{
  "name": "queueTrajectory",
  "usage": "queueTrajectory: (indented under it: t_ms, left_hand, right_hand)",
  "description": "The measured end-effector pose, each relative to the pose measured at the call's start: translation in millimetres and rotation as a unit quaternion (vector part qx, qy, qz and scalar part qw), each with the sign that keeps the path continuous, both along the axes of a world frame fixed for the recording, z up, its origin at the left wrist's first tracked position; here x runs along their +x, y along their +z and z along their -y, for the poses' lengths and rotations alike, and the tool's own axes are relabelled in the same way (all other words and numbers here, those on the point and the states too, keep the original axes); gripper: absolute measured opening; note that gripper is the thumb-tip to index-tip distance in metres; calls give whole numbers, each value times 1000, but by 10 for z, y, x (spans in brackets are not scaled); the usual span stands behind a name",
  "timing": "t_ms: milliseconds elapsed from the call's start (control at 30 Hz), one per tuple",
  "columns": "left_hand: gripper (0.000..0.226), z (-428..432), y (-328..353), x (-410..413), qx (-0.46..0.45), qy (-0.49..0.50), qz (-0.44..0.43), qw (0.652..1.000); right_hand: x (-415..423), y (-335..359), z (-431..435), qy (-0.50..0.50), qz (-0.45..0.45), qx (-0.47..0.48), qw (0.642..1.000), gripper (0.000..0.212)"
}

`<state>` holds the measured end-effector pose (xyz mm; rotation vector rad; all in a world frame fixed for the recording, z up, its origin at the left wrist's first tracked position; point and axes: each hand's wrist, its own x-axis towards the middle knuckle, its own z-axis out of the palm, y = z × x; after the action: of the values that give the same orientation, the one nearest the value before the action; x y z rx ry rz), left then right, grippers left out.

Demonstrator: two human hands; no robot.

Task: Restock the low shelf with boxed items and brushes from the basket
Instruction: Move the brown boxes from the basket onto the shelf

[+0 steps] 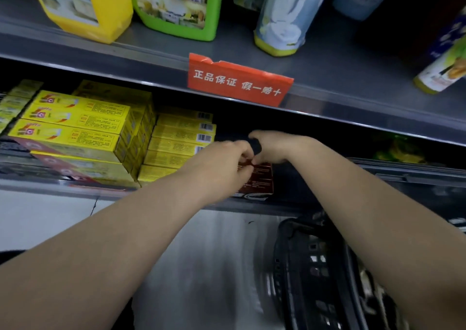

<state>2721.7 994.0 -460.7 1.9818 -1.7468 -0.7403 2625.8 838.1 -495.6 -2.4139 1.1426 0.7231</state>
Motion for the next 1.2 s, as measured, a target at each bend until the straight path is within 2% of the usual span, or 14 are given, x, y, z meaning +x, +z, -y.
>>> queueTrajectory:
  t_ms: [100,200,333,433,467,533,600,700,767,833,933,1000,1067,1200]
  left_hand:
    - [33,-45,169,-308,-41,-81,26,995]
    - [33,-79,338,-703,-105,-144,20,984]
    - [34,-62,425,-1319,-147,-239,28,959]
    - [30,-72,361,-1631,-153,-306,51,938]
    - [30,-67,333,-1698,-149,-316,55,935]
    - [30,-22,289,-1784,-134,-327,63,933]
    - [29,54,268,-1814,-117,-327,74,935]
    - [29,148,237,-1802,-82,-320,85,940]
    - [28,181,202,-1781,-65,-315,90,943]
    - [28,202,162,-1761,-64,-315,100,942]
    - [28,217,109,-1756,-57,-322,117,938]
    - [27,225,110,-1763,-53,-320,122,938]
    - [27,230,125,-1781,-49,-312,112,942]
    - [34,228,146,-1851,-33,-270,78,959]
  right_hand:
    - [-396,528,-177,-69,167,20,983,46]
    - [-1037,929,-431,-147,310,77,936,19]
    - [-1877,995,-662,-255,427,108,861,12]
    - [-2371,651,-770,-309,385,116,862,14]
    - [-2505,470,-787,-305,340,99,884,13]
    - [-2706,34,-805,-252,184,54,949,16]
    - [-2825,-419,-837,-184,27,62,981,38]
    - [-2855,-1004,-919,-219,-74,117,966,81]
    - [-2767,-1281,-947,-322,-62,114,938,97]
    - [-2649,-1456,-937,-423,-46,65,902,95]
    - [-2629,-1511,-850,-486,-37,38,872,87]
    - [-2706,-1435,-768,-497,29,99,862,84]
    - [-2753,-1224,-731,-461,91,167,867,77]
    - [-2830,-479,-585,-360,176,183,898,46]
